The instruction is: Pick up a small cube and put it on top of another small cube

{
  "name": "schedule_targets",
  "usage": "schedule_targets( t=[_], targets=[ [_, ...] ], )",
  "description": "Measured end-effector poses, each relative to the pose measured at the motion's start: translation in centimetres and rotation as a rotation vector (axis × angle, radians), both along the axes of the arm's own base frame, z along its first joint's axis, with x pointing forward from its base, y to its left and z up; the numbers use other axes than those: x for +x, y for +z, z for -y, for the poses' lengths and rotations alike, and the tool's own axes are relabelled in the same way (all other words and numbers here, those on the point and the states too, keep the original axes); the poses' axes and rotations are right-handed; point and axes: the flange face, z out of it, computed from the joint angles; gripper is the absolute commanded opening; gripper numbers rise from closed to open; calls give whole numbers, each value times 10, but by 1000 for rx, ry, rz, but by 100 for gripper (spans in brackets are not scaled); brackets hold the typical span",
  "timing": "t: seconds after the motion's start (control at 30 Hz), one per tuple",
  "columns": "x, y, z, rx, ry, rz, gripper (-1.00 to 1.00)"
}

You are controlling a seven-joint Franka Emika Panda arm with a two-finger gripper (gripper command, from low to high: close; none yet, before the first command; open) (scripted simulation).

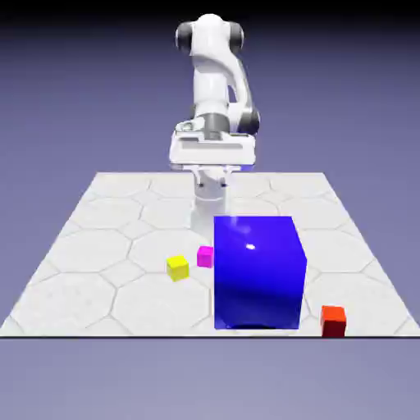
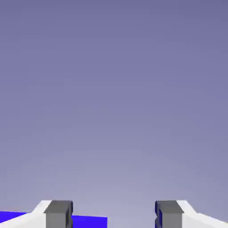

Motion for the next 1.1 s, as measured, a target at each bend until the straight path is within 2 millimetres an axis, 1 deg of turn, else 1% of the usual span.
schedule_targets(
  t=[0.17, 0.3, 0.37, 0.57, 0.6, 0.7, 0.8, 0.9, 1.0, 1.03, 1.07, 1.1],
  targets=[
    [49, -13, -30, -41, 136, -103, 0],
    [87, -31, -57, -88, 237, -179, 0],
    [104, -42, -72, -119, 287, -215, 0],
    [150, -81, -127, -241, 443, -316, 0],
    [154, -91, -140, -272, 489, -342, 0],
    [158, -128, -185, -372, 662, -436, 0],
    [155, -168, -232, -464, 843, -529, 0],
    [144, -210, -277, -545, 1029, -621, 0],
    [125, -254, -318, -609, 1223, -716, 0],
    [117, -266, -329, -614, 1287, -747, 0],
    [128, -255, -321, -618, 1242, -711, 0],
    [128, -255, -321, -618, 1242, -711, 0]
  ],
)
